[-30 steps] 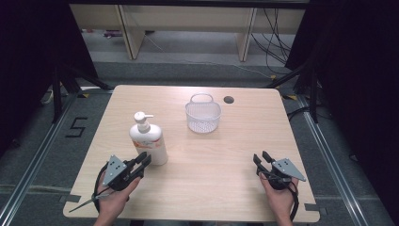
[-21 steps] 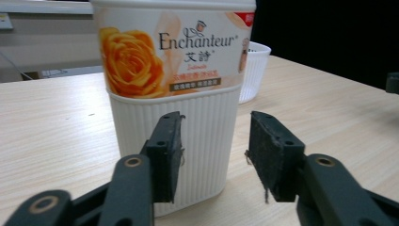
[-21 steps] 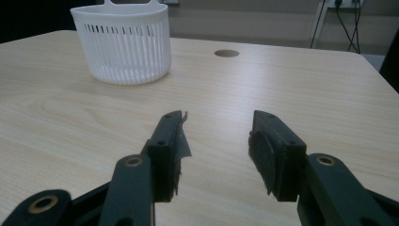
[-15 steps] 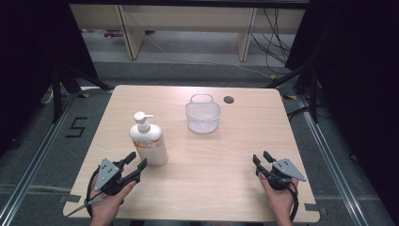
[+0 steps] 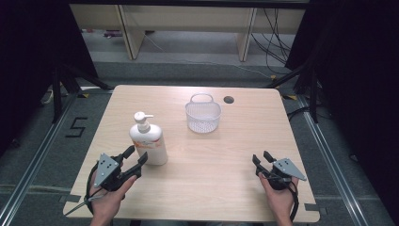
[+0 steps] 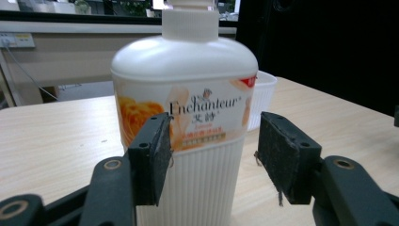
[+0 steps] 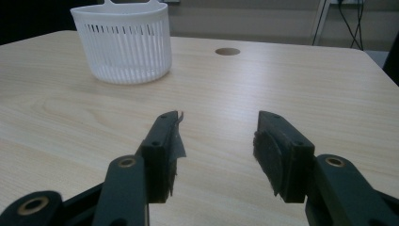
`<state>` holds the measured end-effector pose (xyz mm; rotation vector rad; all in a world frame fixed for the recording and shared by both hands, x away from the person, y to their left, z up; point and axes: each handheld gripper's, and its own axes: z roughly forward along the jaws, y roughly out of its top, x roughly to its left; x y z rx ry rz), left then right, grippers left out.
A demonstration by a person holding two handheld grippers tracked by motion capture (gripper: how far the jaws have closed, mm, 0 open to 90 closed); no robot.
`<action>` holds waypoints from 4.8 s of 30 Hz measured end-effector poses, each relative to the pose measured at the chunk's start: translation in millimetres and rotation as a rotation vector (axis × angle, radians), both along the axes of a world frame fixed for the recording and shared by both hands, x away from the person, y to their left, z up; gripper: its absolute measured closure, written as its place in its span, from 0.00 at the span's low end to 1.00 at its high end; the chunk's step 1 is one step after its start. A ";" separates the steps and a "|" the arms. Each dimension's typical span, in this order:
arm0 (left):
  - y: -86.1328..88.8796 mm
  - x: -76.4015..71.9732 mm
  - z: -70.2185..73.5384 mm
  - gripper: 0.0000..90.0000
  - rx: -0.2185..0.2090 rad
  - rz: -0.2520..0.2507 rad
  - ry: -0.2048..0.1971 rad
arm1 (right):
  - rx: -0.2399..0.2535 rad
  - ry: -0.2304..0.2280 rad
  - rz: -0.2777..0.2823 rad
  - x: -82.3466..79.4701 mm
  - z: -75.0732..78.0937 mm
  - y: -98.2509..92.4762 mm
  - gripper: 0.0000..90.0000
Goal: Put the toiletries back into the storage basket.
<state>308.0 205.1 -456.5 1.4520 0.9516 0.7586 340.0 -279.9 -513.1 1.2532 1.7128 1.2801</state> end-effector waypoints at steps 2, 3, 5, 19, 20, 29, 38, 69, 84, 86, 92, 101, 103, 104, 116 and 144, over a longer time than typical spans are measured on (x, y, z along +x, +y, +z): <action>-0.9 0.1 3.6 0.50 0.004 0.008 -0.019 | -0.008 -0.007 -0.003 0.3 -0.4 0.1 0.56; -1.6 -0.3 5.8 0.50 0.006 0.014 -0.022 | -0.007 -0.003 -0.002 0.3 -0.3 0.6 0.56; -2.3 -0.1 7.8 0.50 0.009 0.017 -0.030 | -0.010 0.007 0.002 0.8 -0.3 1.2 0.56; -8.5 18.5 42.7 0.52 -0.015 0.052 -0.049 | -0.005 -0.001 -0.002 0.6 -0.7 2.7 0.56; -8.9 20.3 45.1 0.52 -0.013 0.051 -0.052 | -0.018 -0.014 -0.001 1.4 -0.8 1.8 0.56; -14.8 32.7 60.4 0.52 -0.012 0.066 -0.053 | -0.001 -0.002 0.015 1.9 -0.6 1.4 0.55; -16.6 41.7 67.5 0.52 -0.024 0.089 -0.047 | -0.015 0.000 0.008 1.6 0.0 0.8 0.55; -26.8 55.4 73.8 0.62 -0.007 0.115 -0.023 | -0.013 0.002 0.024 4.0 -0.8 0.3 0.54; -26.8 54.5 74.6 0.66 -0.005 0.117 -0.016 | -0.020 -0.004 0.017 4.3 -0.6 1.0 0.54; -27.0 54.1 74.3 0.66 -0.001 0.115 -0.021 | -0.027 -0.002 0.016 4.2 -0.3 0.7 0.53; -27.9 53.5 73.1 0.66 -0.004 0.106 -0.029 | -0.023 0.021 0.020 3.3 0.3 1.1 0.53; -29.2 55.0 76.4 0.66 -0.032 0.088 -0.034 | 0.003 0.035 0.028 3.3 0.1 1.4 0.53; -30.3 55.4 79.9 0.66 -0.035 0.081 -0.045 | 0.002 0.033 0.027 3.3 0.1 1.4 0.53; -30.6 55.4 80.9 0.66 -0.039 0.082 -0.048 | 0.002 0.036 0.023 3.1 0.1 1.7 0.53; -33.8 57.2 89.8 0.66 -0.043 0.065 -0.069 | -0.013 0.005 0.016 4.3 -0.5 0.9 0.53; -51.2 66.6 102.0 0.66 -0.055 0.031 -0.103 | 0.002 0.035 0.025 3.0 0.2 1.5 0.53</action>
